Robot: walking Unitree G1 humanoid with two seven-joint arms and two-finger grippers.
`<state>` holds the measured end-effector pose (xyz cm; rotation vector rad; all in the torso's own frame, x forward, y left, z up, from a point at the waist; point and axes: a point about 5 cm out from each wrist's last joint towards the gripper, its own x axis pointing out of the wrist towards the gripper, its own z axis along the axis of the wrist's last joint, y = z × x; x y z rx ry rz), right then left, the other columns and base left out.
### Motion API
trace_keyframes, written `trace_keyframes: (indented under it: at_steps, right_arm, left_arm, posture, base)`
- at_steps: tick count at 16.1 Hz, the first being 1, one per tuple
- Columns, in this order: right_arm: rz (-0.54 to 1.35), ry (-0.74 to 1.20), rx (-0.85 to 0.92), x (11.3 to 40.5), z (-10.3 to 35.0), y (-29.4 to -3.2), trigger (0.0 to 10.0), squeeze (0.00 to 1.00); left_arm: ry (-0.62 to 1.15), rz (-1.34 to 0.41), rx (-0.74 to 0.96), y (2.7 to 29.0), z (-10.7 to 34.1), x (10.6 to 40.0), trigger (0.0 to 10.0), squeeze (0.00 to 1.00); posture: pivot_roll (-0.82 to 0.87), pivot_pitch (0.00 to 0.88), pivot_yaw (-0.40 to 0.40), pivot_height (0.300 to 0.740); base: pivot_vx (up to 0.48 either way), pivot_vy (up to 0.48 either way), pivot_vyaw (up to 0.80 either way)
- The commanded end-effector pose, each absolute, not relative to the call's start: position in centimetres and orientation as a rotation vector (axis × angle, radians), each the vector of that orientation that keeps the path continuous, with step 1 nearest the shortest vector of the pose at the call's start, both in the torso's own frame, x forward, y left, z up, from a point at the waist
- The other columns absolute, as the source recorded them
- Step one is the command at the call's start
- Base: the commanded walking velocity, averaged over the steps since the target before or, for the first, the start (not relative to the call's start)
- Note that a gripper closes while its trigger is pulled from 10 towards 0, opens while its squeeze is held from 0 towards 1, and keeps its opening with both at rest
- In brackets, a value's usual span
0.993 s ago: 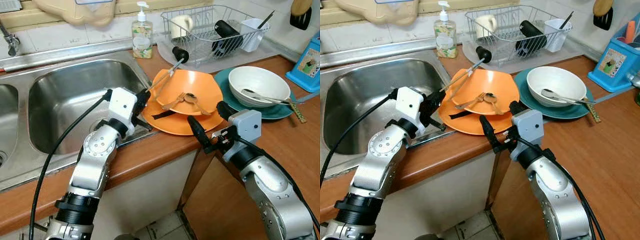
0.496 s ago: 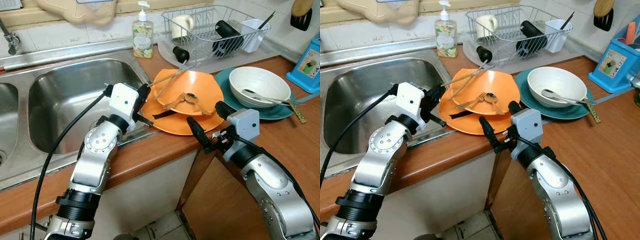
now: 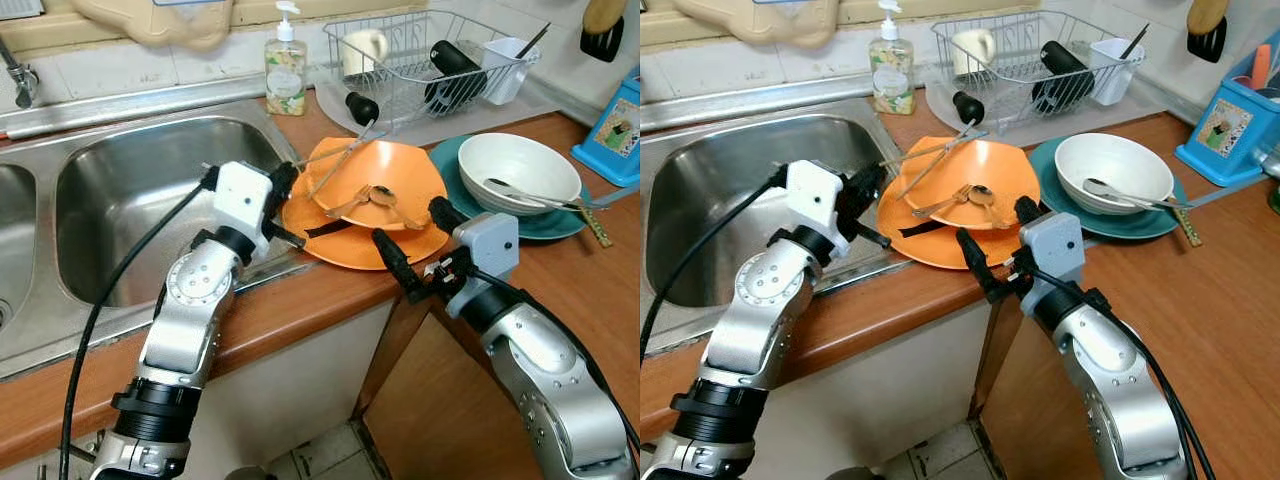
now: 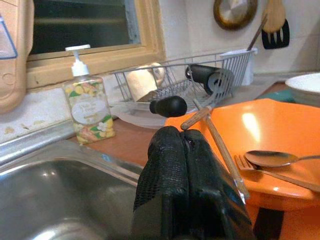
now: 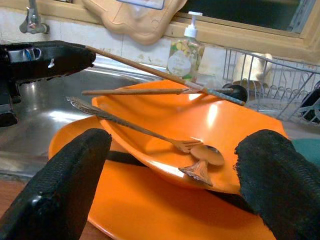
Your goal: Kitchen organization
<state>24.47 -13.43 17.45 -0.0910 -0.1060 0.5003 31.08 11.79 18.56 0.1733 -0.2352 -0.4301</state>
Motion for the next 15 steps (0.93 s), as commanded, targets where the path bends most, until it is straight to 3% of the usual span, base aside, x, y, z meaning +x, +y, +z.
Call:
trace_keyframes:
  at_steps: [1, 11, 12, 15]
  right_arm:
    - [0.500, -0.105, -0.094, 24.6, 17.4, -13.6, 10.0, 0.00]
    - [0.477, -0.097, -0.093, 24.2, 17.2, -13.9, 10.0, 0.00]
    - [0.477, -0.096, -0.093, 24.2, 17.2, -13.9, 10.0, 0.00]
    - [0.481, -0.094, -0.092, 24.2, 17.2, -13.9, 10.0, 0.00]
  left_arm:
    - [-0.293, -0.442, 0.147, 11.6, 19.9, 31.0, 10.0, 0.00]
    - [-0.273, -0.512, 0.156, 11.3, 19.3, 30.1, 10.0, 0.00]
    - [-0.271, -0.495, 0.147, 11.5, 19.5, 30.3, 10.0, 0.93]
    - [-0.234, -0.563, 0.136, 11.0, 19.3, 30.2, 10.0, 1.00]
  posture:
    - [-0.03, 0.000, -0.011, 0.740]
    - [-0.05, 0.000, 0.007, 0.740]
    - [-0.04, 0.000, 0.003, 0.740]
    - [-0.04, 0.000, 0.000, 0.740]
  base:
    - [0.000, 0.000, 0.00]
    - [0.000, 0.000, 0.00]
    - [0.000, 0.000, 0.00]
    - [0.000, 0.000, 0.00]
